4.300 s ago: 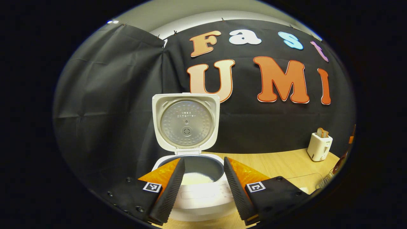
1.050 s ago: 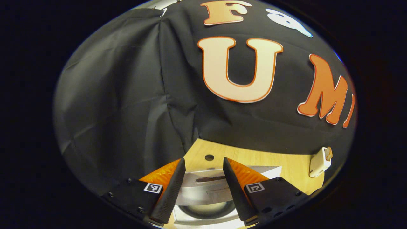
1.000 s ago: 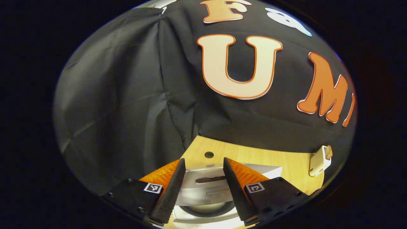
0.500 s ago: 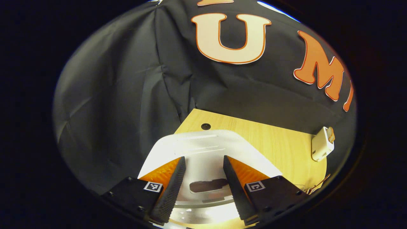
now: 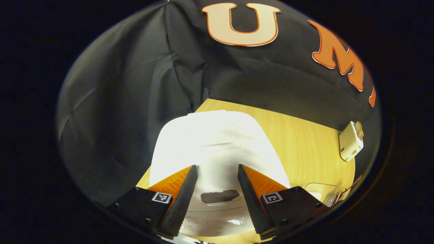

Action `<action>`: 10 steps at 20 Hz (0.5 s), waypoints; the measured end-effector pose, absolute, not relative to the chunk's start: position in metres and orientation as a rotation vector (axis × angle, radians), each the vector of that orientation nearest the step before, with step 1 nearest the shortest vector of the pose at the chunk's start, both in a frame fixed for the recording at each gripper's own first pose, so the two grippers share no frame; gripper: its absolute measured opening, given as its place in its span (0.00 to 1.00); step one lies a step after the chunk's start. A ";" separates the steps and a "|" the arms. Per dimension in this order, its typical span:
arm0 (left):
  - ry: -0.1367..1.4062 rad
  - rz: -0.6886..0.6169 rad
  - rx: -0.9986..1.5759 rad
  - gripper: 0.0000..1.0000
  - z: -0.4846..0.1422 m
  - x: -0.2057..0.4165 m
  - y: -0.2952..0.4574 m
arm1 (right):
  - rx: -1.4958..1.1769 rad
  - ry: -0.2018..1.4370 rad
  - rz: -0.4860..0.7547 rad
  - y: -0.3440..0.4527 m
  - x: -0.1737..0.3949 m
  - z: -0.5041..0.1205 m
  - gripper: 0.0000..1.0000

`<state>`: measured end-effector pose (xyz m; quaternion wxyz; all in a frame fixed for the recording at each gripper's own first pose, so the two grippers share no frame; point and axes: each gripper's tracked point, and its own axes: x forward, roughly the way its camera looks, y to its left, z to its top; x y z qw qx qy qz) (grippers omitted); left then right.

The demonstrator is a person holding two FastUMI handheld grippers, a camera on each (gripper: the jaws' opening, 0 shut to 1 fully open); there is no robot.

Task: Close the left gripper, press the button to open the rice cooker; take a wooden spoon from the chopstick holder with the right hand, scoop a spoonful of rice and pour it into the rice cooker, then put the wooden spoon back into the chopstick holder.

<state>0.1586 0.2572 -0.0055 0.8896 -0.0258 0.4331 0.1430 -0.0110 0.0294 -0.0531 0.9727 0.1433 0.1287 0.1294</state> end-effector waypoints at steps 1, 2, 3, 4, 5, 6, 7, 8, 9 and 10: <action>0.889 0.298 -0.046 0.83 -0.006 0.159 0.257 | 0.282 0.252 0.262 0.030 -0.012 -0.051 0.80; 0.872 0.296 -0.043 0.82 -0.007 0.160 0.258 | 0.272 0.243 0.264 0.031 -0.013 -0.049 0.80; 0.851 0.281 -0.033 0.82 -0.007 0.164 0.254 | 0.262 0.237 0.260 0.031 -0.012 -0.048 0.80; 0.845 0.279 -0.018 0.82 -0.007 0.164 0.254 | 0.254 0.232 0.263 0.031 -0.013 -0.047 0.80; 0.813 0.283 0.002 0.82 -0.003 0.167 0.254 | 0.247 0.232 0.261 0.032 -0.013 -0.047 0.80; 0.778 0.280 0.033 0.83 0.002 0.169 0.255 | 0.244 0.225 0.264 0.033 -0.013 -0.045 0.80; 0.747 0.299 0.060 0.82 0.007 0.168 0.258 | 0.240 0.223 0.263 0.034 -0.013 -0.044 0.80; 0.703 0.298 0.084 0.82 0.011 0.173 0.257 | 0.237 0.218 0.263 0.035 -0.012 -0.044 0.80; 0.658 0.296 0.101 0.82 0.018 0.176 0.254 | 0.233 0.211 0.260 0.036 -0.012 -0.042 0.80; 0.616 0.289 0.115 0.83 0.027 0.179 0.248 | 0.230 0.204 0.255 0.036 -0.011 -0.041 0.80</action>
